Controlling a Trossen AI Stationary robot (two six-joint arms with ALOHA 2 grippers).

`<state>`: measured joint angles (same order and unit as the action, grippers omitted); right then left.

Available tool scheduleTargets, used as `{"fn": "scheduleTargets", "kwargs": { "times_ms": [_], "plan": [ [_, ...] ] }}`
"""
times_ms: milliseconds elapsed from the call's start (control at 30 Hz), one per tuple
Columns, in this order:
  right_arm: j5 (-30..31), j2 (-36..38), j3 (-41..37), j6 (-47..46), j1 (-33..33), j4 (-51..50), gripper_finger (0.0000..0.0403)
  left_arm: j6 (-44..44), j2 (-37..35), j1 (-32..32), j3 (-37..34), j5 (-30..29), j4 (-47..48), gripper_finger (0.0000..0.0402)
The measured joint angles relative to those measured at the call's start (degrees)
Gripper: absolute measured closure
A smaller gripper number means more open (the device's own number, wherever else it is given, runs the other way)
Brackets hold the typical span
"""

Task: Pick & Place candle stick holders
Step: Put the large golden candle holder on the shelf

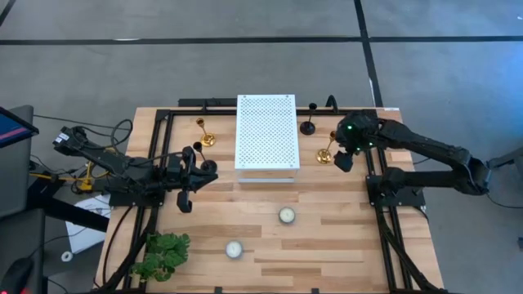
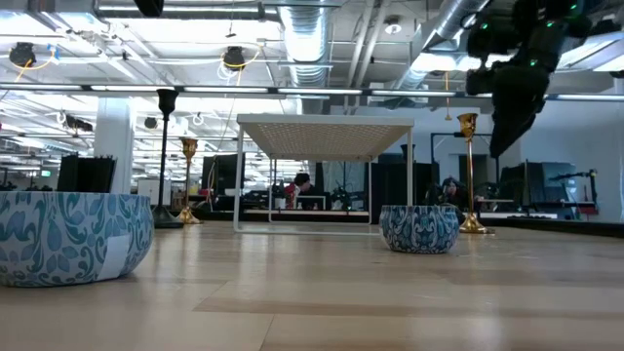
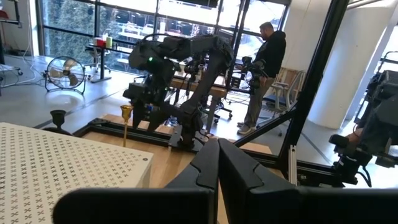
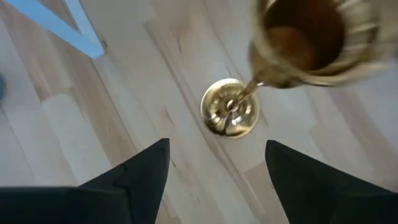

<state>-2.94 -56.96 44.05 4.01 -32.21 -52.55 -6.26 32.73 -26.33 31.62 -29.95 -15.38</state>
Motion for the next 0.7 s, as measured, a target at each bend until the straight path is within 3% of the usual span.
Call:
{"fn": "scheduleTargets", "kwargs": {
  "times_ms": [267, 500, 700],
  "plan": [
    [0.5, -4.9, 0.0, -1.1, -0.2, 1.9, 0.0181, 0.0, 0.0, 0.0, 0.0, 0.0, 0.0, 0.0396],
    [0.4, -3.1, -0.4, -5.0, -0.2, 16.1, 0.0218, -0.2, 0.0, 0.0, 0.0, 0.0, 0.1, 0.0396],
    [0.4, -3.2, -0.4, -4.2, -0.3, 17.7, 0.0240, -0.2, 0.0, 0.0, 0.0, 0.0, 0.1, 0.0396]
  ]
}}
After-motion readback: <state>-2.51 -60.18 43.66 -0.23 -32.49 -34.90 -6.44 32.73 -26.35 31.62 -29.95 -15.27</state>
